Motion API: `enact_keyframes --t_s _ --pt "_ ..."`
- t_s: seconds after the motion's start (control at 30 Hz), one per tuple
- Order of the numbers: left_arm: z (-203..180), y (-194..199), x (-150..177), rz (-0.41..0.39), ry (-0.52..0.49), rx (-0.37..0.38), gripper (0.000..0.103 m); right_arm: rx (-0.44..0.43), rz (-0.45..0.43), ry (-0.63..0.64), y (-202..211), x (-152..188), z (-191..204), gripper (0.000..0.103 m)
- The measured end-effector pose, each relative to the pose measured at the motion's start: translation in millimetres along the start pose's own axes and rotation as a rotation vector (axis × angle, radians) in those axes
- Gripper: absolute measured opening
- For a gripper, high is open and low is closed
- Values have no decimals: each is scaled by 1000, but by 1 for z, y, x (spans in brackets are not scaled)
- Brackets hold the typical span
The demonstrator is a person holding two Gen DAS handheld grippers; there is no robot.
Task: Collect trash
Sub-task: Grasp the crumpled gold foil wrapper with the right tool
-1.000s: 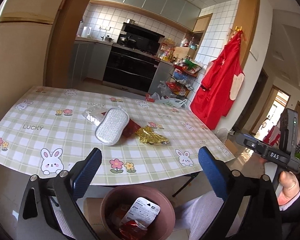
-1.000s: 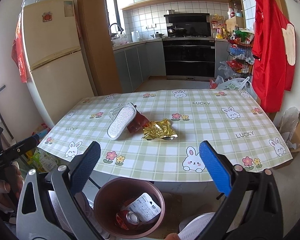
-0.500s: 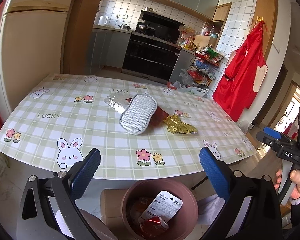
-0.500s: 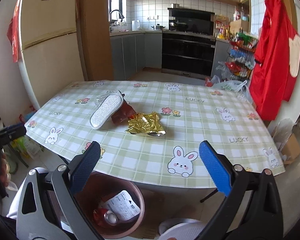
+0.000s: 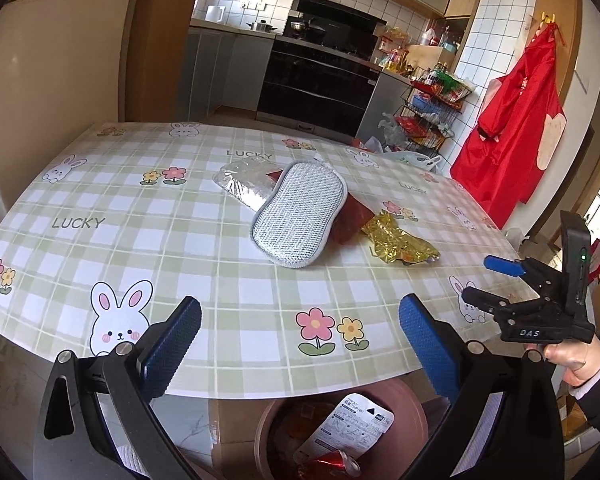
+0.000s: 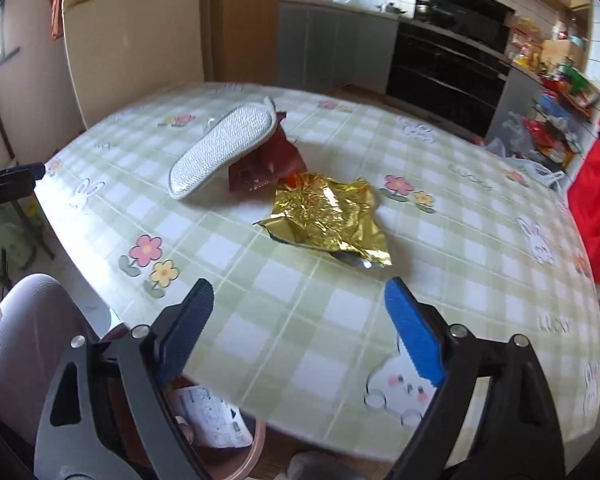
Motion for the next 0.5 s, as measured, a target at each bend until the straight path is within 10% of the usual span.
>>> enact_keyframes --t_s 0.5 --pt "-9 -61 -11 39 -83 -21 97 0 145 77 -109 -27 -33 82"
Point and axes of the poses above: each gripper's, at about its wrist camera, not at the fingertips, and y roughly against the way its jaws point, z to its left, x to its underside, the point moved 10 cm from there along -y, roughly the way its jaws point, and after that the axes turned 13 degrees about -x, right-handed, at the moved point
